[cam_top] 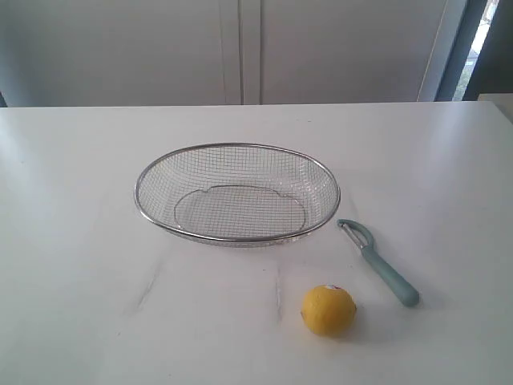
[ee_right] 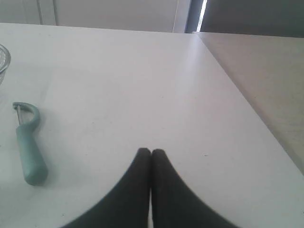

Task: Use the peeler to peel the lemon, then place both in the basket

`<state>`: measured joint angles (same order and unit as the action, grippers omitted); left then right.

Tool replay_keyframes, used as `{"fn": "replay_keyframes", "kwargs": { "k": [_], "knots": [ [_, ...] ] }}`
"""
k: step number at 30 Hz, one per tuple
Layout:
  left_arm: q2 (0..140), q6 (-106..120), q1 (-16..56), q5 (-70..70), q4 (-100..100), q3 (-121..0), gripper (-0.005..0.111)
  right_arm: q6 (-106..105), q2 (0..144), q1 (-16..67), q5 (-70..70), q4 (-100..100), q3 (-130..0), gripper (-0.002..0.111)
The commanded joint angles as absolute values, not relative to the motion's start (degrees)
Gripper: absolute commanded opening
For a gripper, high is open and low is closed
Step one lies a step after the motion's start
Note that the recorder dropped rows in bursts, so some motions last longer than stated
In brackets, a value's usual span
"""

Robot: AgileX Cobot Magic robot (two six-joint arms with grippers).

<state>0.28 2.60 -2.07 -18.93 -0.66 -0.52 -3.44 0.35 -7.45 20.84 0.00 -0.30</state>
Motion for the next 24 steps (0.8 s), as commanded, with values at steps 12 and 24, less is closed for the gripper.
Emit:
{"fn": "replay_keyframes", "kwargs": {
  "k": [12, 24],
  "knots": [
    [0.0, 2.78, -2.32, -19.1, 0.0, 0.0, 0.0, -3.21, 0.0, -7.31, 19.91, 0.0, 0.0, 0.0],
    [0.0, 2.78, -2.32, -19.1, 0.0, 0.0, 0.0, -3.21, 0.0, -7.31, 5.9, 0.0, 0.0, 0.0]
  ]
}}
